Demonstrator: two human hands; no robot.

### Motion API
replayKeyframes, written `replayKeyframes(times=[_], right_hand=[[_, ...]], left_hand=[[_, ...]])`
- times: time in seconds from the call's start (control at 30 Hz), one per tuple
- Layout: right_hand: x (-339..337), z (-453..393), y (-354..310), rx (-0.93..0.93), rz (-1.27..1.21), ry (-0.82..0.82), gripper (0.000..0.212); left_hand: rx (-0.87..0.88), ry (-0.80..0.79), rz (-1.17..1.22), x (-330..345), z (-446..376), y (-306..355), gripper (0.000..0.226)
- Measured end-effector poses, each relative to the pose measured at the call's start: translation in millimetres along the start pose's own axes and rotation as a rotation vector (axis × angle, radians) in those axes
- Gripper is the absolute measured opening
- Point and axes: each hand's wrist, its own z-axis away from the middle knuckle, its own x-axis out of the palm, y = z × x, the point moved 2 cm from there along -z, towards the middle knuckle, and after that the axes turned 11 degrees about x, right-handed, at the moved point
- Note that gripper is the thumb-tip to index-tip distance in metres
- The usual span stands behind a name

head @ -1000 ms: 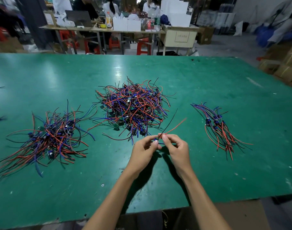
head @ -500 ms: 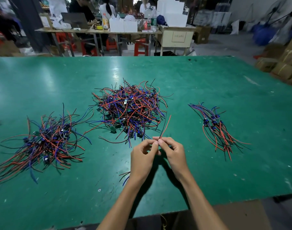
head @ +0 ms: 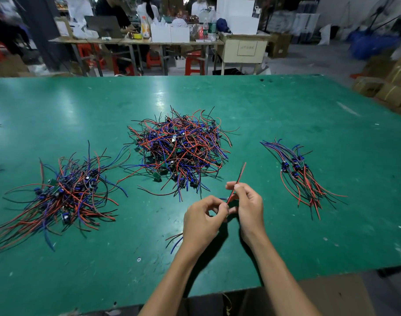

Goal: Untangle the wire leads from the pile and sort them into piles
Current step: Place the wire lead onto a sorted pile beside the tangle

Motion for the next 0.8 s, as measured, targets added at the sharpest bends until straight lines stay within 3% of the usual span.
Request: replayKeyframes(times=[0.3,0.43,0.5,0.6,0.63,0.7,0.8], right_hand=[[-7.3,-5.7,-7.5,0.065,-0.356,0.221,0.030],[-10.5,-6.7,-7.2,0.104,-0.394,0.132,0.029],[-8.3,-5.6,-5.2,0.065,-0.284,0.051,0.030],[0.6,0.3,-2.3,-0.159,0.192,-0.089,0.016],[4.3,3.0,0.5,-0.219,0.304,-0.175,0.021],[8.5,9.4,2.6,-0.273,0.406,-0.317,0.027],[9.1,13.7,-1.6,-0.281,0.414,-0.341,0.029]], left_hand=[[0.030,-0.173,-0.035,-1.5,9.4,5.9,0.012],[-0.033,-0.182,0.081,-4.0,8.8,12.4,0.014],[-0.196,-0.119,0.342,-11.2,5.9,15.6,0.015],[-0.347,-0.016,0.648,-24.1,-0.1,24.8,0.017],[-0.361,0.019,0.697,-28.5,-2.4,27.3,0.014],[-0.378,0.115,0.765,-34.9,-7.6,30.5,0.010],[-0.417,0.219,0.789,-37.5,-14.9,30.4,0.010]])
